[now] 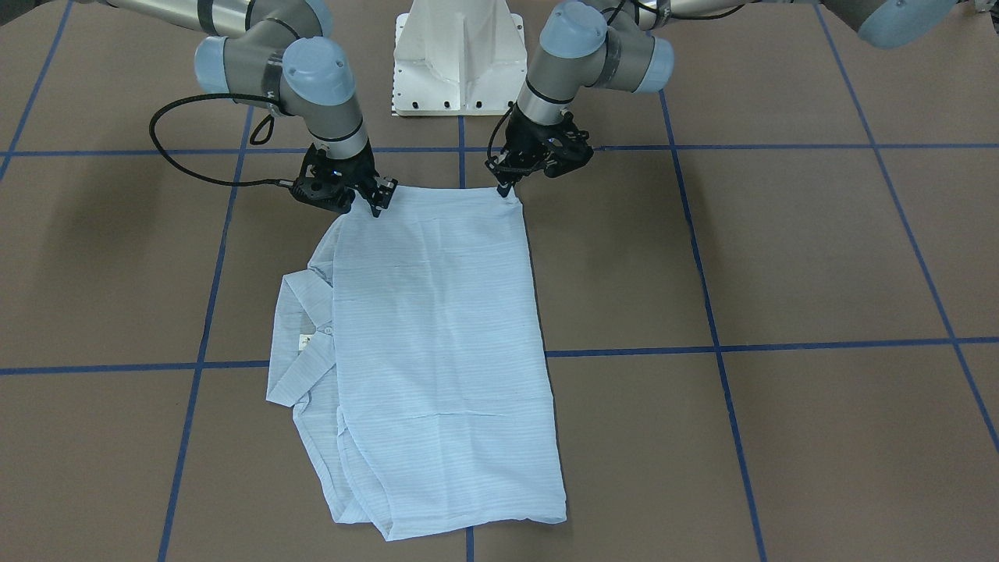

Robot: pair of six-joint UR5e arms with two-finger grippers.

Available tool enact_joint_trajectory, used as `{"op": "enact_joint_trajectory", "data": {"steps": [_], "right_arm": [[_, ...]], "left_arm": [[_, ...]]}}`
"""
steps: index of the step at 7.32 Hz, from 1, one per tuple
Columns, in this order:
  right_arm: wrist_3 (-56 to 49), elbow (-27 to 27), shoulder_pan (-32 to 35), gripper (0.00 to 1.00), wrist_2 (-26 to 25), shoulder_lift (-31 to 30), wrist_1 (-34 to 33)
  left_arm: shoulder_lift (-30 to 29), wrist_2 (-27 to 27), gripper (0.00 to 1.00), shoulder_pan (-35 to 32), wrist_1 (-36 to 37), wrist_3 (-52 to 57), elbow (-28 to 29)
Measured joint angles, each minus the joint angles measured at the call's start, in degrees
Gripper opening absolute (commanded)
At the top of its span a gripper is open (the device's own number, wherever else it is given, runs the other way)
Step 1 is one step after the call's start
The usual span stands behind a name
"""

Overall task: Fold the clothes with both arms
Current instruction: 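Grasp the shirt's near edge by the collar with the right gripper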

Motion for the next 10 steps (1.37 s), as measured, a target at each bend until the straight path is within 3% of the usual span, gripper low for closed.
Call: {"op": "enact_joint_trajectory", "data": {"steps": [4, 10], "right_arm": [[0.01, 0.36, 0.71, 0.00, 1.07, 0.20, -0.02], [4.05, 2.91, 2.10, 0.00, 2.01, 0.30, 0.11]], "left_arm": [[0.01, -0.04, 0.00, 0.00, -0.04, 0.00, 0.00], [0.13, -0.11, 0.00, 0.00, 0.23, 0.01, -1.02]]}}
